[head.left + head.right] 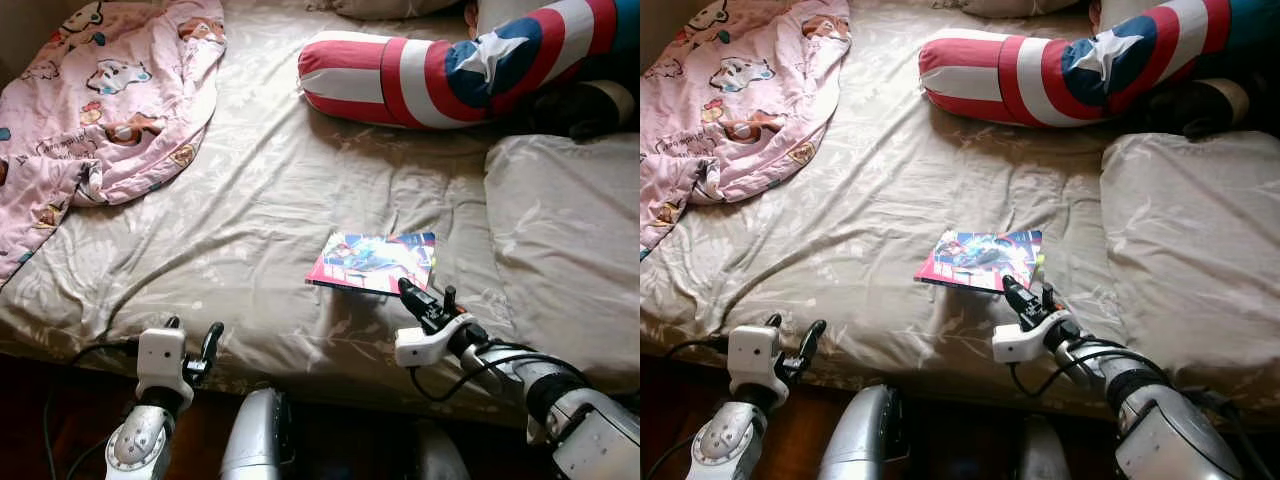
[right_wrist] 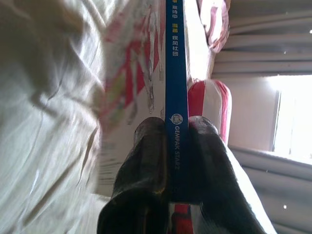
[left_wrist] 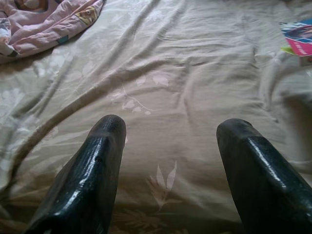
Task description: Clean up the room
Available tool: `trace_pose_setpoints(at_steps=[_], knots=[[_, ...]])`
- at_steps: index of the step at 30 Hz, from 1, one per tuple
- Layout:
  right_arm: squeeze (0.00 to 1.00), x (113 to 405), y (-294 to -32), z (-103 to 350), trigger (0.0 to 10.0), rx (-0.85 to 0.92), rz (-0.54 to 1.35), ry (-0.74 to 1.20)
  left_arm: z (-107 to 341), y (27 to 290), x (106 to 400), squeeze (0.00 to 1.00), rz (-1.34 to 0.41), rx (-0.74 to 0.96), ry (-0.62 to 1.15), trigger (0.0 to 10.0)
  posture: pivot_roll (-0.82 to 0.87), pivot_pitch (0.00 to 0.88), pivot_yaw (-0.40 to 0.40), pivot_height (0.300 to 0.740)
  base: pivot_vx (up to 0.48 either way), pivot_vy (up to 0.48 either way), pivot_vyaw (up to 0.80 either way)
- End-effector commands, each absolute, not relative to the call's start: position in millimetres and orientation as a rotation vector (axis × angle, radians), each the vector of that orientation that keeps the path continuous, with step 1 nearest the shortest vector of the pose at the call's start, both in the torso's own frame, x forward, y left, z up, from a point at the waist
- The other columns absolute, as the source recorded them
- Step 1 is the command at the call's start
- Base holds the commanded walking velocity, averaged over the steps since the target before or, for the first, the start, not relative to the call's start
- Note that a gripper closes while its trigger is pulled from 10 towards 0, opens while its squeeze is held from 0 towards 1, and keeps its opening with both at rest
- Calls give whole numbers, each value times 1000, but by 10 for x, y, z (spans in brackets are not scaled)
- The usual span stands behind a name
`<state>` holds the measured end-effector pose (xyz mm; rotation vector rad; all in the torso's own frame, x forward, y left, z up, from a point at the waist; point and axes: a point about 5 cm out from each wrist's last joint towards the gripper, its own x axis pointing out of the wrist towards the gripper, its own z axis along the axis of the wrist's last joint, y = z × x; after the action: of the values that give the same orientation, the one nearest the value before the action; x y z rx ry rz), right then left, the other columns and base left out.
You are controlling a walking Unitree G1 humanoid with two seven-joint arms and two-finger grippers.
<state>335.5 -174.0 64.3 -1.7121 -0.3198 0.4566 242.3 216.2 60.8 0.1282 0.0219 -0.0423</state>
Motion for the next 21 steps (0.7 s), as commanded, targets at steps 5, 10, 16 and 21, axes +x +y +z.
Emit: trace_pose_setpoints(at_steps=[5,10,16,21], knots=[[0,3191,-1604,397,10000,-1737,674,-282,607,2182,2292,0,-60,160,56,10000,201,328,63,651,0,0,0],[0,3028,-1609,166,10000,-1750,840,-134,615,2191,2206,0,-61,164,72,10000,212,357,68,651,0,0,0],[0,3031,-1709,137,10000,-1754,809,-23,612,2179,2153,0,-64,164,90,10000,213,374,73,651,0,0,0],[0,3045,-1822,125,10000,-1722,725,99,603,2162,2139,0,-72,163,102,10000,205,384,76,651,0,0,0]])
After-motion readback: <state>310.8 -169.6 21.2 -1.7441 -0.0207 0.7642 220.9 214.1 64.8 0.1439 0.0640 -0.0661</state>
